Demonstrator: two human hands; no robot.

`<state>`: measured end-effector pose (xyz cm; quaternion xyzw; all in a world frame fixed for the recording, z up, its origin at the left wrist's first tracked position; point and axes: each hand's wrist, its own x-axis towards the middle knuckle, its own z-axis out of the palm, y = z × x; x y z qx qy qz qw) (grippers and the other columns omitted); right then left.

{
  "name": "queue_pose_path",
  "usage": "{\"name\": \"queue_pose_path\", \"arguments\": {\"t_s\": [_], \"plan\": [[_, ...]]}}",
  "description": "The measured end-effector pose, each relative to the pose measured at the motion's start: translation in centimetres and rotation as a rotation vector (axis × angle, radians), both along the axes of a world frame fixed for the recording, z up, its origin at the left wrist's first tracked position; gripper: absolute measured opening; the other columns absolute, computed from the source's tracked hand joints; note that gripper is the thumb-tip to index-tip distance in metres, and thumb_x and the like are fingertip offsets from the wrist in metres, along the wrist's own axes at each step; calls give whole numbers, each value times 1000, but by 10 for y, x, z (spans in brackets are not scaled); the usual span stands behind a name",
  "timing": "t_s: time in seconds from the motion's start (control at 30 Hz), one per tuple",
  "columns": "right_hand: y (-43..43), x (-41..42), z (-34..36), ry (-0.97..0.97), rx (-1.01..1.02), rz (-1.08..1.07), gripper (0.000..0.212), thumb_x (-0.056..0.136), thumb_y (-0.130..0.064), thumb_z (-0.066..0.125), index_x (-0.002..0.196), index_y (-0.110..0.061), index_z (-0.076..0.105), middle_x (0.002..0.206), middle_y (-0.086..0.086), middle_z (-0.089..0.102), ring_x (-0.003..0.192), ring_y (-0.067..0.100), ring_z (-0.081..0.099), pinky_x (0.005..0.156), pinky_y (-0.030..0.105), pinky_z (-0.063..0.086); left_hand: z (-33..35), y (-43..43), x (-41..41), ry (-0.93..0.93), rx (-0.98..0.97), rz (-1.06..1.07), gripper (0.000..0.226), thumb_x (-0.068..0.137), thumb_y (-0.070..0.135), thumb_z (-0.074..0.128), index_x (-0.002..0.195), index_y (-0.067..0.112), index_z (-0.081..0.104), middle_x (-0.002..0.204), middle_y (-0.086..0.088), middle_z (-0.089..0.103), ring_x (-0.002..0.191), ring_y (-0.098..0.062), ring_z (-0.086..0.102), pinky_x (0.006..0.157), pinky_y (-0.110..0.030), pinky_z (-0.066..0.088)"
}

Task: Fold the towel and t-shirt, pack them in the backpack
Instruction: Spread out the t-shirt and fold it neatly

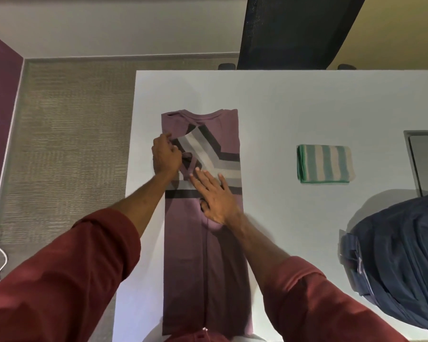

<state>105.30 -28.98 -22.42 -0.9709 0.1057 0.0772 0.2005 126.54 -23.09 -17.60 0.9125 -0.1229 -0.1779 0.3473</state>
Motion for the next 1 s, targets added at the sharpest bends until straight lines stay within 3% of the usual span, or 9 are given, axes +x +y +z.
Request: {"name": "queue_pose_path", "arguments": {"t_s": [0.07, 0.2, 0.37, 0.5, 0.67, 0.83, 1.0], "plan": [[3, 2, 9, -67, 116, 57, 84, 102, -41, 56, 174, -26, 14, 181, 3, 11, 167, 24, 13, 135, 56, 8, -3, 5, -9, -77, 6, -174, 36, 103, 11, 57, 138, 11, 59, 139, -17, 58, 131, -37, 53, 106, -47, 47], [7, 1, 26, -194, 131, 71, 65, 104, -31, 58, 165, -19, 39, 169, 9, 43, 149, 28, 47, 124, 54, 34, -11, 5, -16, -255, 18, -495, 37, 101, 22, 56, 136, 15, 64, 139, -12, 62, 130, -32, 56, 113, -45, 45], [3, 17, 34, -119, -13, -320, 71, 98, -37, 65, 161, -19, 40, 157, 12, 50, 138, 32, 51, 117, 58, 44, -17, 0, -15, -339, 45, -510, 23, 100, 22, 61, 118, 15, 74, 116, -9, 73, 113, -28, 64, 106, -41, 46], [-5, 30, 23, -50, -150, -312, 58, 82, -27, 93, 132, -16, 66, 127, 11, 67, 116, 31, 62, 100, 53, 54, -14, 11, -2, -303, 170, -519, 28, 102, 35, 52, 107, 17, 73, 105, -8, 74, 101, -30, 65, 97, -37, 43], [-6, 26, 24, -97, -216, -240, 41, 87, -33, 88, 122, -18, 72, 122, 9, 69, 114, 31, 63, 100, 54, 50, -7, 21, 8, -328, 262, -635, 54, 96, 53, 41, 117, 12, 70, 124, -15, 69, 111, -35, 63, 101, -49, 48], [-5, 19, 22, -86, -257, -304, 51, 86, -34, 87, 129, -16, 67, 123, 12, 70, 112, 33, 66, 97, 56, 54, -7, 20, 10, -252, 268, -670, 38, 101, 39, 61, 130, 15, 67, 136, -12, 67, 118, -36, 67, 111, -53, 50], [-2, 52, 26, -100, -259, -261, 49, 93, -35, 79, 134, -15, 62, 123, 10, 69, 110, 31, 64, 101, 55, 51, 5, 22, 12, -181, 260, -662, 58, 89, 49, 51, 133, 14, 67, 137, -13, 68, 118, -37, 68, 112, -54, 52]]}}
